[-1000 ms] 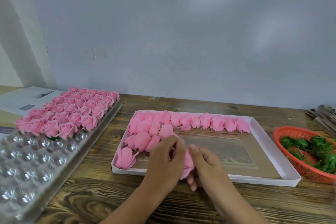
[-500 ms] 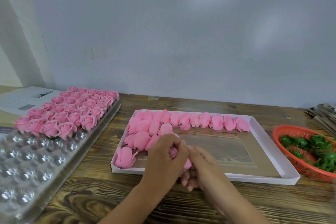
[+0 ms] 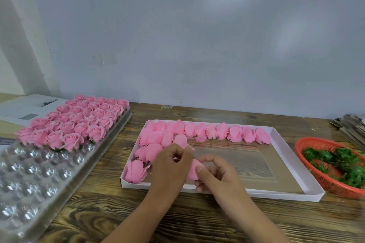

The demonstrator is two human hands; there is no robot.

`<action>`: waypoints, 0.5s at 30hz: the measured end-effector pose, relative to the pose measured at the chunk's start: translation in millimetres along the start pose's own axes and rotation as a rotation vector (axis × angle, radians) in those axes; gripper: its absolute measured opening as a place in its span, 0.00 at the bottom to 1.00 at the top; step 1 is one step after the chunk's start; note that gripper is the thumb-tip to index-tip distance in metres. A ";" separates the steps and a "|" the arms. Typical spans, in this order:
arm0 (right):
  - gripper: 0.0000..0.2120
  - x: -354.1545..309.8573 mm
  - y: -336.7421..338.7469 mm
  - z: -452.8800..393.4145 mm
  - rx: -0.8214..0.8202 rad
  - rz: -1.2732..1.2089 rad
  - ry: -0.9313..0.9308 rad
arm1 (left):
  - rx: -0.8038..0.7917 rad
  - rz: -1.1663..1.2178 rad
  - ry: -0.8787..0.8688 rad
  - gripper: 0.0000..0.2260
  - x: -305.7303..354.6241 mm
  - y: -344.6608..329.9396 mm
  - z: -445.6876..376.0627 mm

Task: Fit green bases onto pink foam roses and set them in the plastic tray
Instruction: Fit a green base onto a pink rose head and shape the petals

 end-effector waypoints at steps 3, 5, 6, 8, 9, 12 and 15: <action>0.07 1.7 0.6 0.7 -0.014 -0.042 -0.024 | 0.000 0.031 0.000 0.16 1.0 0.9 0.2; 0.06 4.2 0.1 1.3 -0.040 -0.112 -0.062 | 0.016 0.034 -0.008 0.17 2.4 2.1 1.1; 0.05 5.1 -0.7 1.5 -0.056 -0.122 -0.080 | 0.024 0.029 -0.014 0.17 2.5 2.5 1.7; 0.05 5.6 -0.8 1.2 -0.070 -0.037 -0.098 | 0.033 0.008 -0.024 0.17 1.6 2.3 2.2; 0.06 4.8 -0.3 0.7 -0.067 0.048 -0.090 | 0.034 -0.001 -0.027 0.18 0.7 1.8 2.3; 0.08 2.1 -0.6 -0.2 -0.055 0.180 -0.038 | 0.025 0.001 -0.025 0.17 -0.2 -0.3 1.9; 0.08 6.7 0.8 -0.4 -0.032 -0.079 -0.050 | 0.024 0.115 -0.019 0.16 5.5 5.0 -0.4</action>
Point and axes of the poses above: each hand's wrist, its own z-axis away from the middle knuckle, its own y-axis out of the back of the hand, x = y × z, the point moved 9 cm from there along -z, towards the middle knuckle, and after that the axes turned 10 degrees about -x, right-handed, at the moved point
